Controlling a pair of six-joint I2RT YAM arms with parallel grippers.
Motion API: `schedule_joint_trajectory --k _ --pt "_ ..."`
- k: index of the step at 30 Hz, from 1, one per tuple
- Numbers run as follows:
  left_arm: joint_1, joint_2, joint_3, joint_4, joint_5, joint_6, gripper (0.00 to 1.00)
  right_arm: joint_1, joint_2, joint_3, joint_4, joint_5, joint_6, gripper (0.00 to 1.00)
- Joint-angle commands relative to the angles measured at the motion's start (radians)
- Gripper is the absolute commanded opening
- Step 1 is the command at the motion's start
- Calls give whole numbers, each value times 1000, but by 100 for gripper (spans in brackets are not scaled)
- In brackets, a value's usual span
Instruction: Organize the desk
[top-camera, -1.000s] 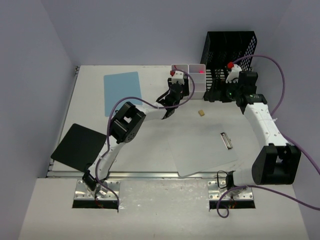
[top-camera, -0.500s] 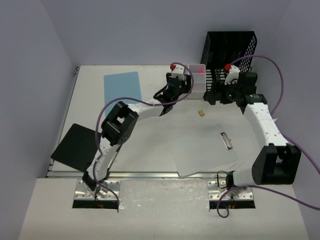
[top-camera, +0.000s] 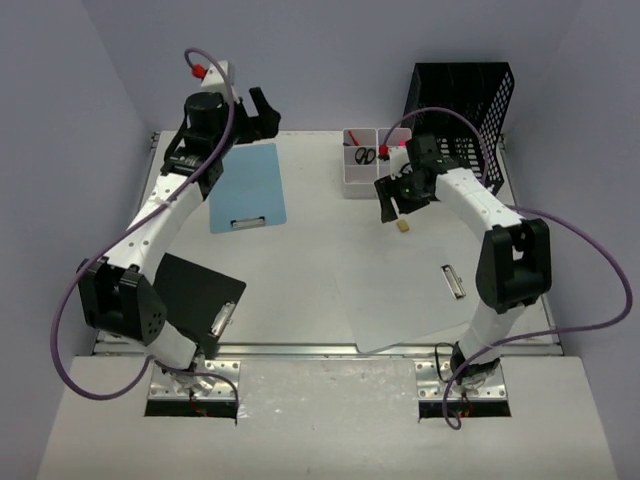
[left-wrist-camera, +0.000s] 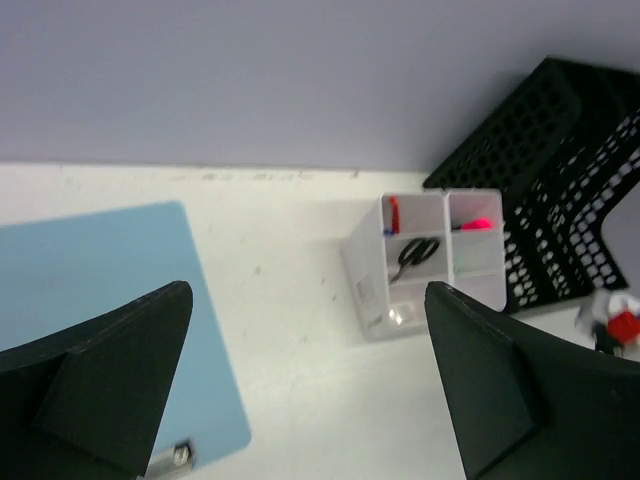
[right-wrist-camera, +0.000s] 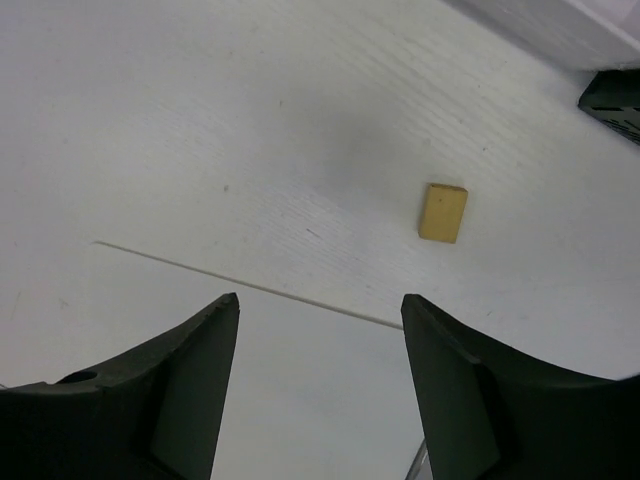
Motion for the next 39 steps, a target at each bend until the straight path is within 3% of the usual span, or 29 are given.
schedule_joint_trajectory --k 1,11,29,39 --pt "-12 -116 -121 -110 137 40 100 -3 121 167 -122 76 26 66" --pt "-12 -280 -301 -158 108 103 100 -1 308 247 -99 192 16 60" --pt "-12 -251 -323 -132 153 55 100 -4 287 17 183 204 -38 56" --pt "-12 -248 -332 -133 156 52 100 -9 287 3 203 227 -47 55"
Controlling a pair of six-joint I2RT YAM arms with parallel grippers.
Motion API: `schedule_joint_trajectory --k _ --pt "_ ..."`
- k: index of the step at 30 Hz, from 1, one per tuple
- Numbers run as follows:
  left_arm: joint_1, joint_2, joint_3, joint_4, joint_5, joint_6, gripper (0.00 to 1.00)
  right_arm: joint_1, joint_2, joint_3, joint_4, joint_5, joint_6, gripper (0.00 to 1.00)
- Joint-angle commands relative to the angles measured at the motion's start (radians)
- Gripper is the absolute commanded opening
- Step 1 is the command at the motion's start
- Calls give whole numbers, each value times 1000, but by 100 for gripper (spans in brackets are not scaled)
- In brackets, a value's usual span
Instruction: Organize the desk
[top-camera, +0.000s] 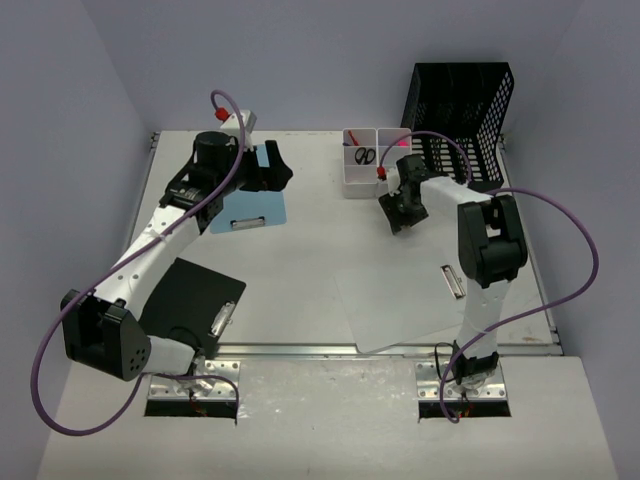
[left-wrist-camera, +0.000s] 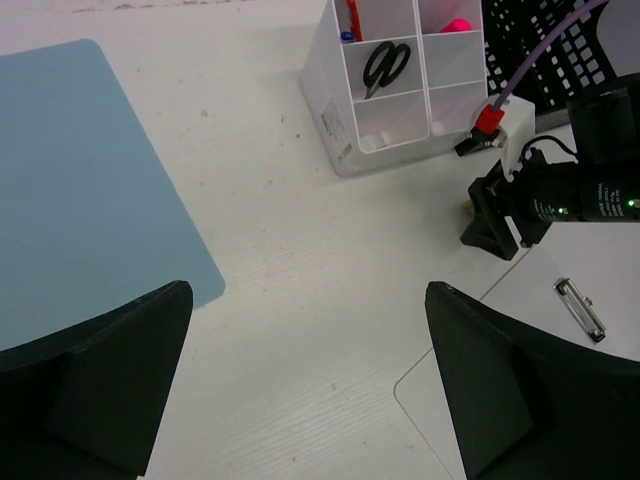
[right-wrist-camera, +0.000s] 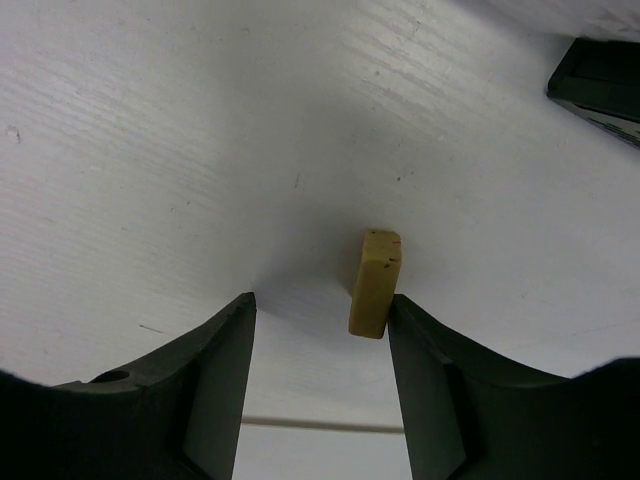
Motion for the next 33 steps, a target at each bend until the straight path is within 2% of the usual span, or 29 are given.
schedule_joint_trajectory --k 1,4,5,6,7,11,12,15,20,25,33 --pt "4 2 0 45 13 -16 100 -3 -22 2 60 8 -15 55" --pt "4 8 2 48 18 -21 100 -10 -14 5 64 2 -19 52" --pt "4 11 4 48 19 -24 100 -13 -14 8 66 1 -21 46" --pt "4 11 4 48 19 -22 100 -15 -13 8 69 1 -23 46" --pt "4 11 4 48 21 -24 100 -15 -11 9 73 1 -23 38" --pt "4 15 2 48 24 -25 100 -19 -7 11 87 27 -33 21" --pt "4 14 2 48 24 -24 100 -21 -5 11 92 34 -36 13" --pt "4 14 1 48 25 -22 100 -26 -13 12 84 36 -39 2" --pt "4 3 -13 46 31 -24 100 -26 -132 21 43 -21 -24 1" --pt "4 -8 -26 34 35 -14 100 -26 -232 100 12 -93 -35 1" --pt "4 -8 -21 10 36 2 100 -24 -168 225 64 -71 -141 1"
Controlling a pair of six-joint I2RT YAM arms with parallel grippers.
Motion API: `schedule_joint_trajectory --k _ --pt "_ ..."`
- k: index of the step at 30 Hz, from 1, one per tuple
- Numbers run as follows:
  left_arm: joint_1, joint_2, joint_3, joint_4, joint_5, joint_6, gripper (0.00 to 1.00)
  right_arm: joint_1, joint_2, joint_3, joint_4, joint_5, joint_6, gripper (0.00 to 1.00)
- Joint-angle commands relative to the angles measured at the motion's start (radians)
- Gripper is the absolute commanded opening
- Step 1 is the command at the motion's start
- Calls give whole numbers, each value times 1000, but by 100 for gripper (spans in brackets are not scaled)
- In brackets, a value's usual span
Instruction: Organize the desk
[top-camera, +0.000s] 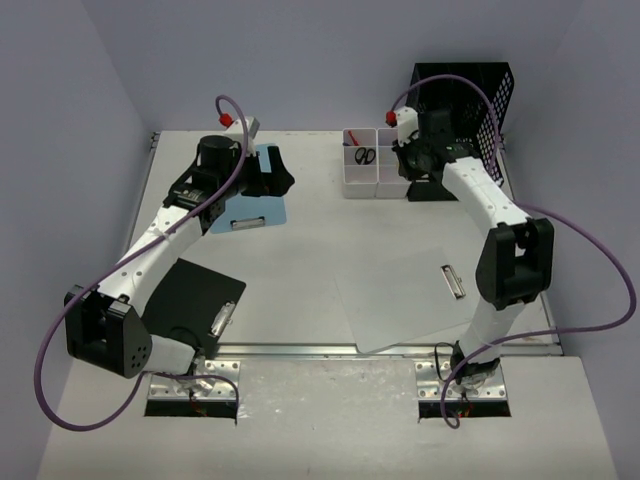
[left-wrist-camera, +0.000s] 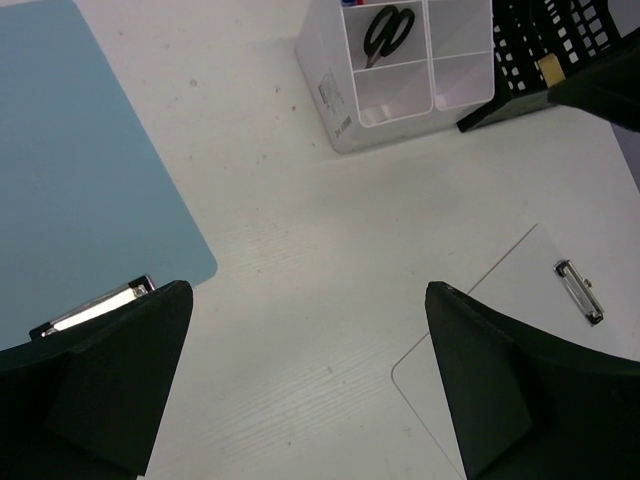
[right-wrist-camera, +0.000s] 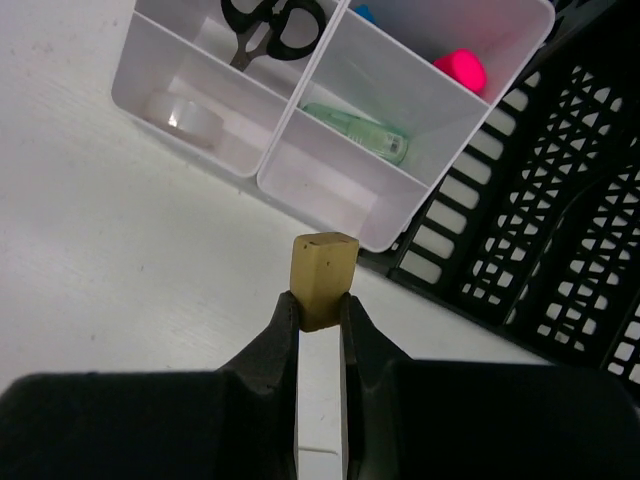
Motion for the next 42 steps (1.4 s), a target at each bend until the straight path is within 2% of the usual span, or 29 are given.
schedule_joint_trajectory --k 1,9,18,20,23,25,26,27,30,31,32,39,42 --pt "4 -21 11 13 14 15 100 -4 58 68 34 -7 -48 1" --pt "4 -5 18 11 11 6 100 -2 196 204 19 -7 -9 1" --pt "4 -8 -2 19 9 2 100 -4 263 222 36 -2 -13 2" --pt "4 -5 -3 20 9 2 100 -2 268 218 36 -5 -15 10" --pt "4 -2 -2 16 -3 -4 100 -2 282 217 54 1 -16 12" --pt "4 -2 1 11 -9 -7 100 -2 303 240 51 4 -16 19" --pt "4 -2 2 10 -11 -7 100 -2 303 240 48 4 -16 19" --pt "6 -2 3 8 -14 -5 100 -4 314 252 45 5 -15 29" --pt "6 -2 3 2 -27 -2 100 -2 323 277 31 5 -13 42" --pt "4 -4 2 2 -32 -2 100 -2 322 281 27 5 -7 55" --pt "4 -4 2 -1 -43 -2 100 -2 320 287 11 -4 -4 61" --pt "18 4 18 -61 -146 -34 100 4 217 309 -56 -64 59 64" --pt "19 10 12 -84 -120 68 100 2 121 285 -105 -114 68 64"
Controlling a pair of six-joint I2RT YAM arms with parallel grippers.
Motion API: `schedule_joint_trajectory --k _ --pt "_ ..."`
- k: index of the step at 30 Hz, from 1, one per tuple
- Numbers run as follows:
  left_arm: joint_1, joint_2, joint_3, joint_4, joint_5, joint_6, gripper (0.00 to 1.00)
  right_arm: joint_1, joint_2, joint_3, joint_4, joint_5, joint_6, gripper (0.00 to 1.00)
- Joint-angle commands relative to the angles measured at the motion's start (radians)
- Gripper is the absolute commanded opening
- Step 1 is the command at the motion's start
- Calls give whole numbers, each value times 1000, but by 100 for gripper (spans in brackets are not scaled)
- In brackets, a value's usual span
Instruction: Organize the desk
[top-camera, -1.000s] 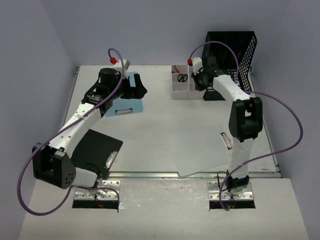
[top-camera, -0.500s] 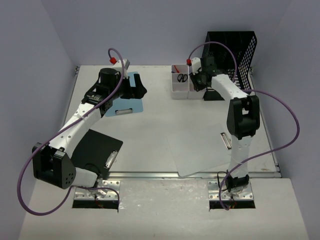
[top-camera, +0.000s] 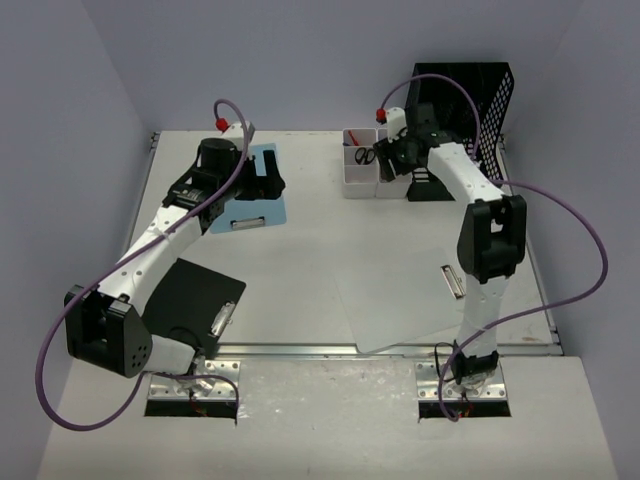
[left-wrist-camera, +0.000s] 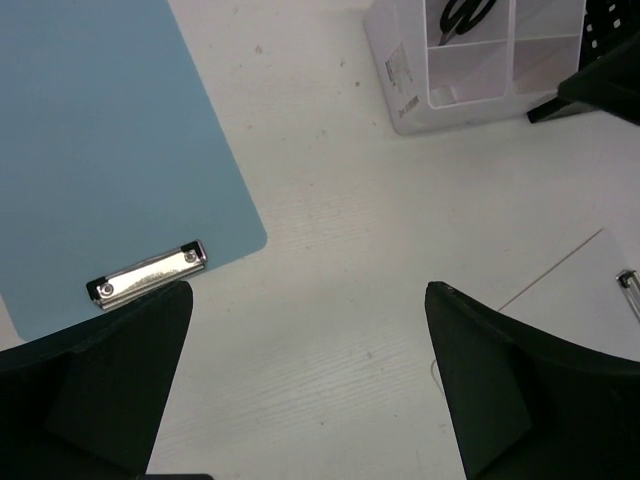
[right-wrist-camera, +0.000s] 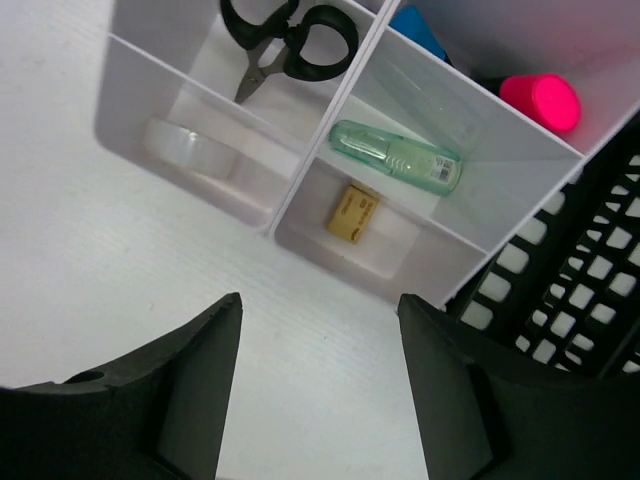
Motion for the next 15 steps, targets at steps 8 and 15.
schedule_joint_trajectory --k 8,15 --pt "13 -69 -62 -19 115 220 100 -86 -452 -275 -264 -176 19 58" --pt "13 -82 -76 -8 99 222 100 -244 -711 -755 -297 -79 -101 52"
